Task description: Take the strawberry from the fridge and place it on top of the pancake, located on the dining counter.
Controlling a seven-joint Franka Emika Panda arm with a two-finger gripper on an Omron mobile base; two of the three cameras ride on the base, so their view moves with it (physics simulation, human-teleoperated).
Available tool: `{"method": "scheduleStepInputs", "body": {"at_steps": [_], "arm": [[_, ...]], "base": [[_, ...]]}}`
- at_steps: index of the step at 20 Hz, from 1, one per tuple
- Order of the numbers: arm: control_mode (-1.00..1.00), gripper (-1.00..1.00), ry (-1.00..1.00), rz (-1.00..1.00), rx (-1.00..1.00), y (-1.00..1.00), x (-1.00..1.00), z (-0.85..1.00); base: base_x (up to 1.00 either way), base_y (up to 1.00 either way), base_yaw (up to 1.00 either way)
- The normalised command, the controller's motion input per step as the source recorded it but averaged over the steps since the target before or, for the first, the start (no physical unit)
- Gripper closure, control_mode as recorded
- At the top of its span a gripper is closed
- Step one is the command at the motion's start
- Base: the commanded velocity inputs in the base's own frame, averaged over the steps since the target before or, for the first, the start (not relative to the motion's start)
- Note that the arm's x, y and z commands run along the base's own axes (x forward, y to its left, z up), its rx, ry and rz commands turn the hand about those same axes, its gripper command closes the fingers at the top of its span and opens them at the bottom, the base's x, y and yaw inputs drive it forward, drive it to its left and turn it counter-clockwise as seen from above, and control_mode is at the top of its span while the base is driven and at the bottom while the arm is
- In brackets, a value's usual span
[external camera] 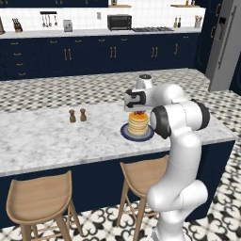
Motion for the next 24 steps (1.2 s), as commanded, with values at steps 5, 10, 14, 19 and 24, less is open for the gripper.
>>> {"method": "scheduleStepInputs", "body": {"at_steps": [5,10,14,19,24], "arm": [[-1.00,1.00,0.00,0.00,0.00,0.00,0.00,-0.16],[-1.00,1.00,0.00,0.00,0.00,0.00,0.00,-0.03],[-1.00,1.00,0.00,0.00,0.00,0.00,0.00,0.00],[-1.00,1.00,0.00,0.00,0.00,0.00,0.00,0.00],[-1.00,1.00,0.00,0.00,0.00,0.00,-0.10,0.00]], "base": [[0.00,0.00,0.00],[0.00,0.00,0.00],[0.00,0.00,0.00],[0.00,0.00,0.00],[0.00,0.00,0.00]]}}
